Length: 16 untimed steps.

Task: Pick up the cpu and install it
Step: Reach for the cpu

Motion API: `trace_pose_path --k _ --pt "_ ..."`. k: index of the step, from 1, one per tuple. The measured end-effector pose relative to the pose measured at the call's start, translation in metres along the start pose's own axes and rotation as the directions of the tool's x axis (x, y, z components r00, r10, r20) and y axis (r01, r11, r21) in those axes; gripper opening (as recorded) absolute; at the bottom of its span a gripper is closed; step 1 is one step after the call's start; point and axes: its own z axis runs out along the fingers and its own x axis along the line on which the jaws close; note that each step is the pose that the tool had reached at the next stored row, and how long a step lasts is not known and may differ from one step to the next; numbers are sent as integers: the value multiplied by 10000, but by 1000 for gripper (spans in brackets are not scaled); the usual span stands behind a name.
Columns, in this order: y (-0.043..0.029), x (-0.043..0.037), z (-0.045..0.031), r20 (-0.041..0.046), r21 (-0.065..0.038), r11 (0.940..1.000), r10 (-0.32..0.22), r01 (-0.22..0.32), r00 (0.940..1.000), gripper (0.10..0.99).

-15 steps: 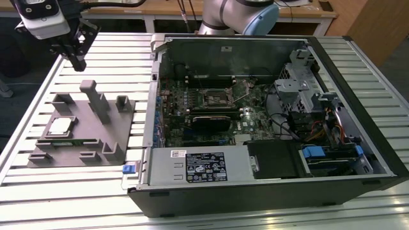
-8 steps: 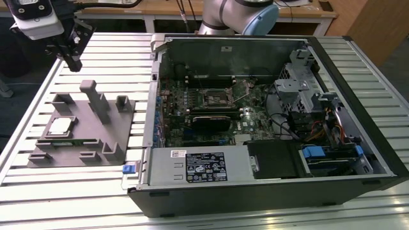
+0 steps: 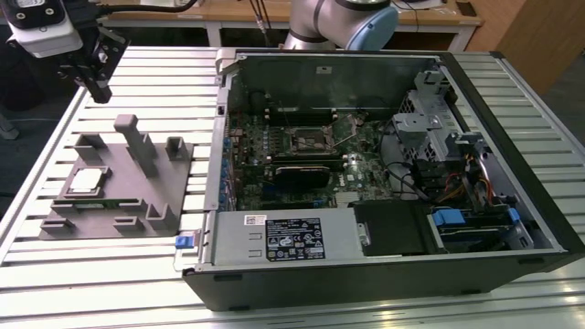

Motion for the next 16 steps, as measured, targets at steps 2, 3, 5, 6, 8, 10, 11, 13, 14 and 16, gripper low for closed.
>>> trace_pose_path --k 2,3,5,6,8,10,11,13,14,16 --pt "-2 20 1 -2 0 10000 0 0 10000 118" --pt "-3 29 2 -3 0 10000 -1 1 10000 118" --pt "-4 48 4 -4 1 10000 -1 1 10000 118" --pt "-5 57 5 -4 1 10000 -1 1 10000 118" --pt "-6 72 5 -6 1 10000 0 0 10000 118" --pt "-6 76 6 -6 0 10000 -2 2 10000 118" --pt "-6 76 6 -6 0 10000 -2 2 10000 118" --pt "-6 78 6 -7 1 10000 0 0 10000 118" --pt "-7 78 6 -6 1 10000 -1 1 10000 118" --pt "-6 78 6 -6 1 10000 0 0 10000 118"
